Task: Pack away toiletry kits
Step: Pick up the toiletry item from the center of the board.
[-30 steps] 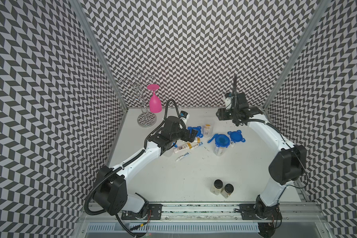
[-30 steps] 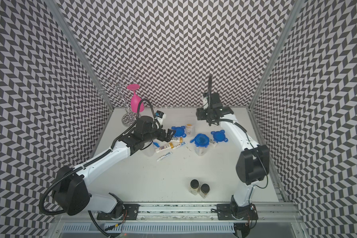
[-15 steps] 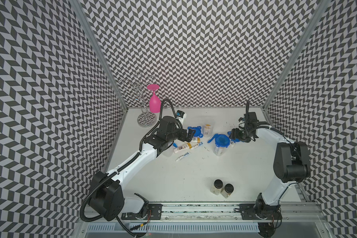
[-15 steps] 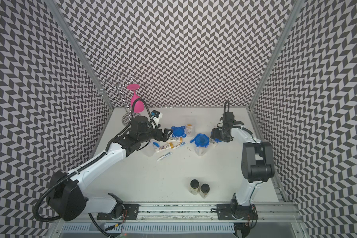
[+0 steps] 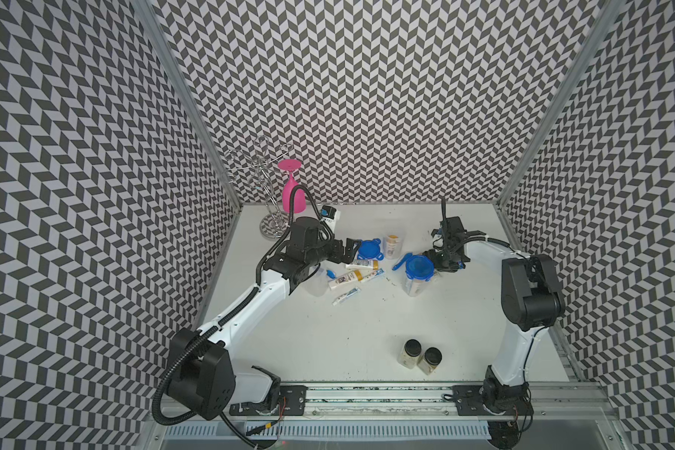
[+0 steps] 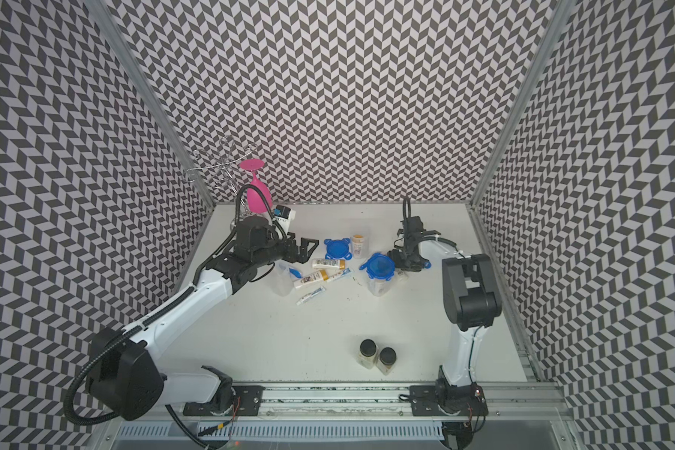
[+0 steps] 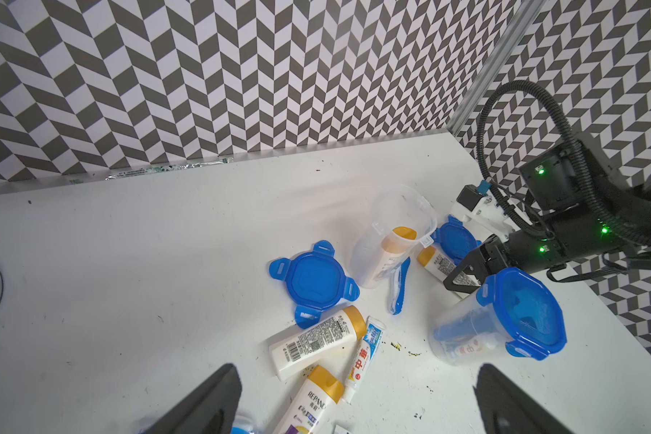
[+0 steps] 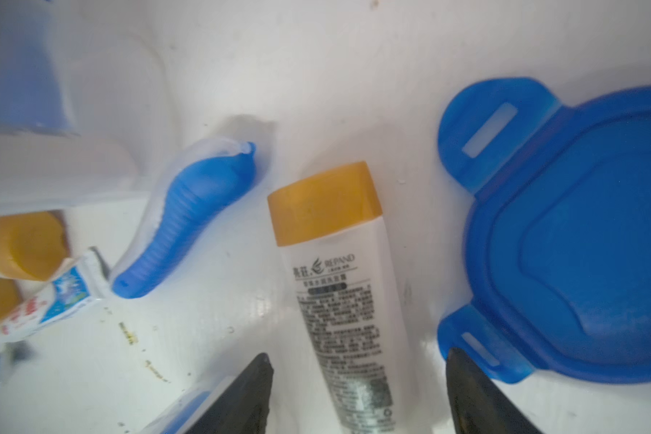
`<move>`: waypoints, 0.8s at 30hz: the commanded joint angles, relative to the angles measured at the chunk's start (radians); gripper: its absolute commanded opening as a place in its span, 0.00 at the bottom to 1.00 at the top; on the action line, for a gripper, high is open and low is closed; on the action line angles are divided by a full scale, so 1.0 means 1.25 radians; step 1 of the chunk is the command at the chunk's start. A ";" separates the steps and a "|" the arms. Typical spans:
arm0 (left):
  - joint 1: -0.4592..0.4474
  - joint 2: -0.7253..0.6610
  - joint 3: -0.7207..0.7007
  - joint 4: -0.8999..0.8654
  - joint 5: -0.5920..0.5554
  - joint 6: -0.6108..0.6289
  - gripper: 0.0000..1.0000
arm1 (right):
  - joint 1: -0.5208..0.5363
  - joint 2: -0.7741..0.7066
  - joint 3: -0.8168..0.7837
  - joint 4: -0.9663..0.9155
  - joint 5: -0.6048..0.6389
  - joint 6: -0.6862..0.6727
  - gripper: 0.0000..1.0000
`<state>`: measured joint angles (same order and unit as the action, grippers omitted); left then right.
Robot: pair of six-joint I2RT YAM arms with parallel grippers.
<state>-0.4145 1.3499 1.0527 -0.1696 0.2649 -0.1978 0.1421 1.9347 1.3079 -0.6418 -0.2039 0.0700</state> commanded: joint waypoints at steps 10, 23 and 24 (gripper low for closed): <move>0.065 -0.015 -0.014 0.031 0.054 -0.018 0.99 | 0.028 0.013 -0.080 0.030 0.153 -0.044 0.48; 0.067 -0.001 0.029 0.032 0.087 -0.032 0.99 | 0.040 -0.040 -0.093 0.079 0.157 -0.048 0.16; 0.067 0.001 0.034 0.031 0.098 -0.041 0.99 | 0.040 -0.073 -0.102 0.102 0.149 -0.051 0.15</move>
<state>-0.3328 1.3499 1.0481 -0.1570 0.3470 -0.2264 0.1867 1.9011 1.2240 -0.5339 -0.0040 0.0177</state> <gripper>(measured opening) 0.993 0.353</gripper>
